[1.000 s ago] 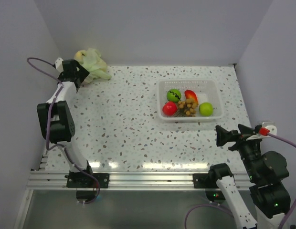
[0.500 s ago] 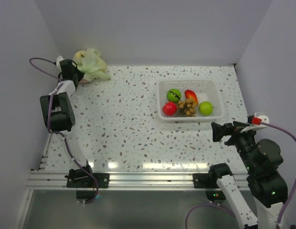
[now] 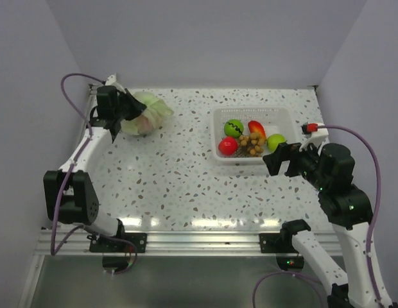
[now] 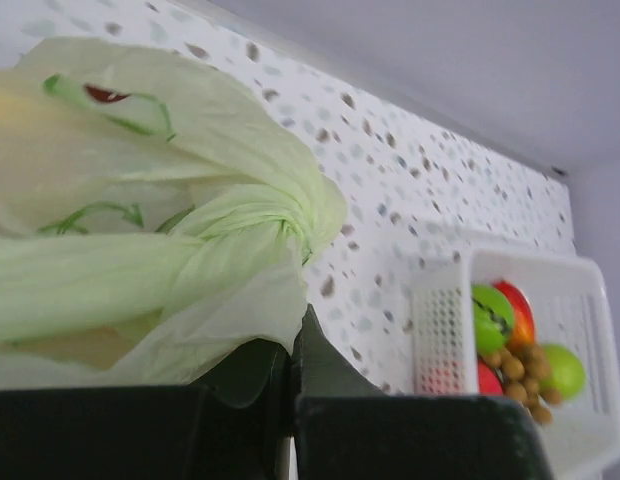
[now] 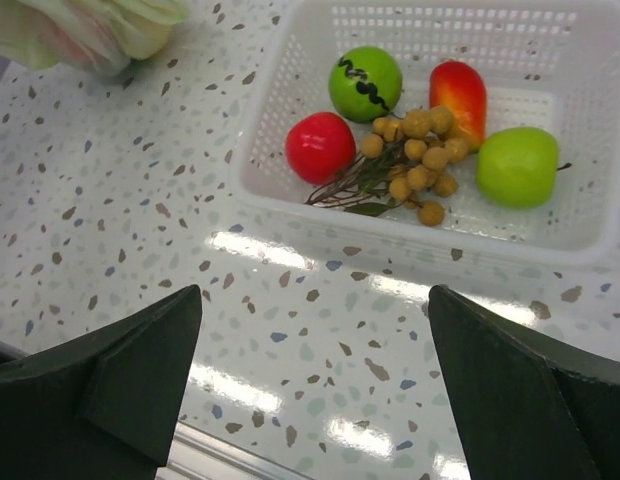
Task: Untie the knot of the plastic bag and take out the fruit
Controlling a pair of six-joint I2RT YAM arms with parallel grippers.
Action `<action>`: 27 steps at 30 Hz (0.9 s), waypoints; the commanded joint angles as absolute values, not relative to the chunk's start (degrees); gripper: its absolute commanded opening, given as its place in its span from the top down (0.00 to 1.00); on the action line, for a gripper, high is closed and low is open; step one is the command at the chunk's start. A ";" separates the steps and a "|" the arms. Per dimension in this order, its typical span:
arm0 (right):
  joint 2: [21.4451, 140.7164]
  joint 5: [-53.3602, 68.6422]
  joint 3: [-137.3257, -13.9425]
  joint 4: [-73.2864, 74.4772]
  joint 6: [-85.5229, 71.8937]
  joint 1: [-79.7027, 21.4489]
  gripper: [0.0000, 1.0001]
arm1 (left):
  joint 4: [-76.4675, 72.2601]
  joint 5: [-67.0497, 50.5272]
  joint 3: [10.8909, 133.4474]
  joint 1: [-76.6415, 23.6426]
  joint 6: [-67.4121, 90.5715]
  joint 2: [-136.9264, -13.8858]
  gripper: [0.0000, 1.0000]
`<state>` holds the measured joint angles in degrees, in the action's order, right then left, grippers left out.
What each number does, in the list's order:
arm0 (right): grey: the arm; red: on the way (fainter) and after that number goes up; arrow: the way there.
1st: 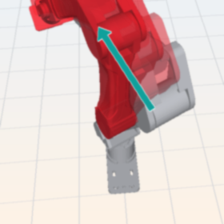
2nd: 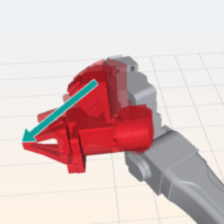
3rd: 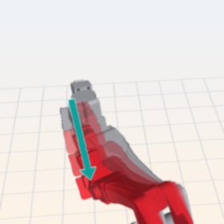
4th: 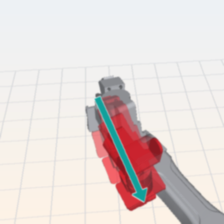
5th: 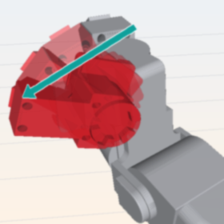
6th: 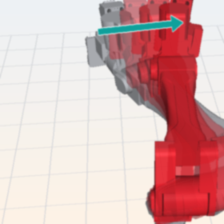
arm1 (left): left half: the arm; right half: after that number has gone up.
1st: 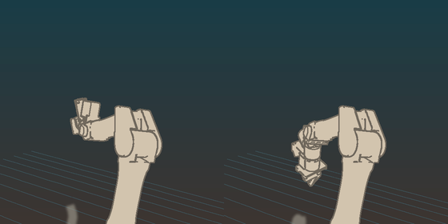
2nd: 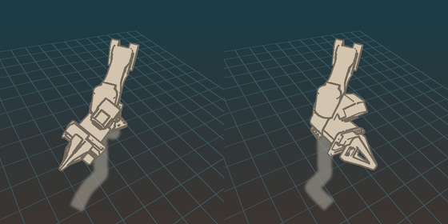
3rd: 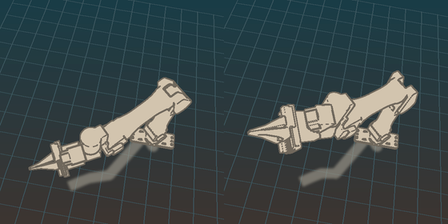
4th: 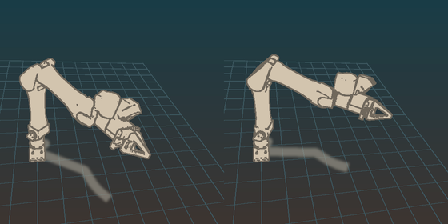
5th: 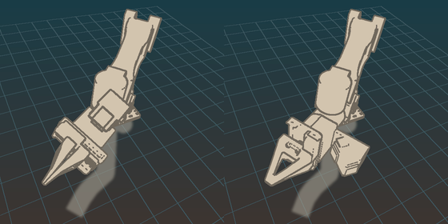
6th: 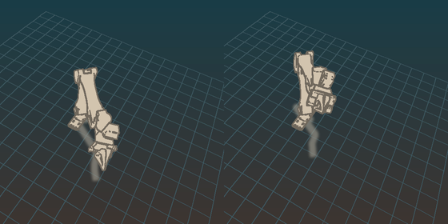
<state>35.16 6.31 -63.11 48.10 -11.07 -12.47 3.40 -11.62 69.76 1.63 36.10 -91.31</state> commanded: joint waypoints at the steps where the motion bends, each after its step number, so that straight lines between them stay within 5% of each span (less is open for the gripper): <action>1: 39.89 15.46 -63.90 45.70 -11.95 -12.57 0.01 | 10.01 -18.28 64.96 -5.42 33.83 -81.93 1.00; 7: 47.00 14.71 -62.32 43.60 -13.10 -18.00 0.01 | 17.92 -20.30 54.68 -16.76 33.31 -67.87 1.00; 15: 60.54 -2.98 -61.96 36.75 -17.57 -48.47 0.02 | 29.50 -18.13 35.01 -25.22 37.18 -49.24 1.00; 27: 85.24 -5.80 -77.43 30.59 -4.05 -62.14 0.09 | 39.28 -10.55 36.65 -25.22 33.05 -44.03 1.00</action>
